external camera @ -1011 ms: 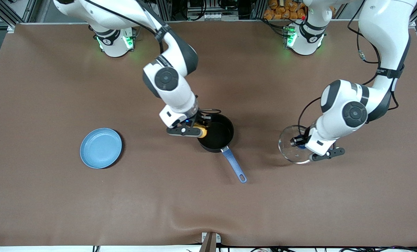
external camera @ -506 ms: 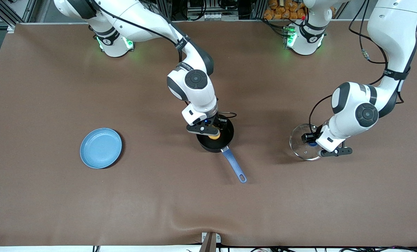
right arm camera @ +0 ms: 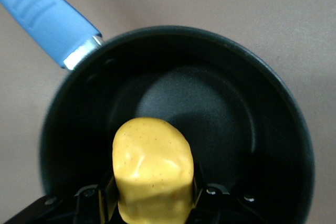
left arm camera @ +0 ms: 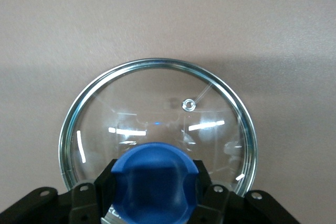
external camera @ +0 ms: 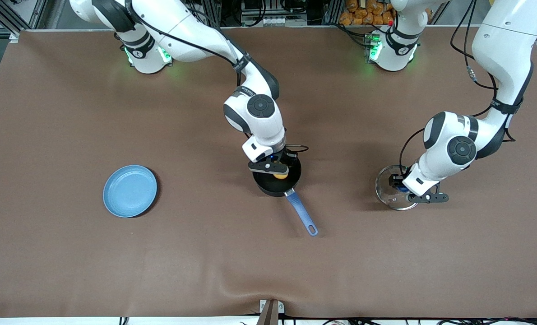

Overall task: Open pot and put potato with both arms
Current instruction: 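Lower the potato into the pot while the left gripper sets the lid down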

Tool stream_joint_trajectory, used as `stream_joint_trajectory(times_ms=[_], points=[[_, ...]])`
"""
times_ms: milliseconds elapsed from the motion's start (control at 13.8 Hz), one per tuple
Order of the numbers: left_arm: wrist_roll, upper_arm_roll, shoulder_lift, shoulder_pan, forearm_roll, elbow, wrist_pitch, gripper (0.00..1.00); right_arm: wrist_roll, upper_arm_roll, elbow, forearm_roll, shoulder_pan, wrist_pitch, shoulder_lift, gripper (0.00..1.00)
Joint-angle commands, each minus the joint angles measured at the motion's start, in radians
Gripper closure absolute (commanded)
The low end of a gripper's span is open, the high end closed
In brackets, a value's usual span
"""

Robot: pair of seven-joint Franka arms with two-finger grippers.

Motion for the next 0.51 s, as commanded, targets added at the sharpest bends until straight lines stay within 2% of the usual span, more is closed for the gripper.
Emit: stream_joint_trajectory(times_ms=[0, 144, 289, 433], points=[[0.004, -0.012, -0.02, 0.037, 0.063, -0.007, 0.014, 0.0, 0.014, -0.01, 0.034, -0.043, 0.006, 0.0, 0.027, 1.0], [0.013, -0.023, -0.058, 0.038, 0.063, -0.002, 0.009, 0.0, 0.008, -0.01, 0.032, -0.068, 0.003, 0.0, 0.037, 1.0], [0.002, -0.067, -0.115, 0.04, 0.054, 0.001, -0.01, 0.0, 0.001, -0.01, 0.035, -0.085, -0.001, 0.022, 0.054, 1.0], [0.002, -0.126, -0.161, 0.041, 0.035, 0.037, -0.099, 0.0, -0.015, -0.008, 0.037, -0.082, -0.005, 0.039, 0.062, 1.0]])
